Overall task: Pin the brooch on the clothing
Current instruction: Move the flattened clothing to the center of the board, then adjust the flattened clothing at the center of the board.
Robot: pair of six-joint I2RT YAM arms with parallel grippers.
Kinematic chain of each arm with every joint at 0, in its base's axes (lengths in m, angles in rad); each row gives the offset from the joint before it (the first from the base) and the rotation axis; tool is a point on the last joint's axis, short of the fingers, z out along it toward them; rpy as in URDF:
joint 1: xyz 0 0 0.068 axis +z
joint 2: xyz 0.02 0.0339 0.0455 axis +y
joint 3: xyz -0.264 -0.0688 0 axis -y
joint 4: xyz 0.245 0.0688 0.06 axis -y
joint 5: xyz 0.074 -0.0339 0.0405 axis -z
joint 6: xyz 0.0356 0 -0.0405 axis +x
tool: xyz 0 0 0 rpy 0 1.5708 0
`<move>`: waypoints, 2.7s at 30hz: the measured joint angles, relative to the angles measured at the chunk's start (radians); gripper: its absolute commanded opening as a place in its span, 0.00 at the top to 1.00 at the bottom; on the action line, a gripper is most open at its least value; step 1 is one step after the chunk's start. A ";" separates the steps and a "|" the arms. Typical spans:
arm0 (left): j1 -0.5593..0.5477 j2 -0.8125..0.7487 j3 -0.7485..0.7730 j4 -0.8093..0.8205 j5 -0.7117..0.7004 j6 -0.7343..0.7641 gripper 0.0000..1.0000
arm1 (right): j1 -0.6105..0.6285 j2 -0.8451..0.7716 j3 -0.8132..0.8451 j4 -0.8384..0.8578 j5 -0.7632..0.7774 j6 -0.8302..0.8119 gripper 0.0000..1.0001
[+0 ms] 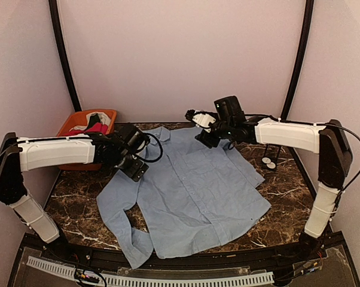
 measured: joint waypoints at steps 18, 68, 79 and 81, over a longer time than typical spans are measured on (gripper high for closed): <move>0.000 0.220 0.010 -0.007 -0.058 -0.130 0.10 | 0.264 0.064 -0.166 -0.007 -0.012 0.068 0.31; 0.153 0.096 0.087 -0.097 -0.323 -0.047 0.88 | 0.268 0.143 -0.196 -0.003 -0.013 0.068 0.33; 0.154 0.173 0.047 -0.121 -0.348 -0.044 0.30 | 0.268 0.134 -0.197 -0.031 -0.023 0.062 0.32; 0.159 0.168 0.044 -0.124 -0.357 -0.049 0.16 | 0.268 0.131 -0.198 -0.037 -0.023 0.061 0.32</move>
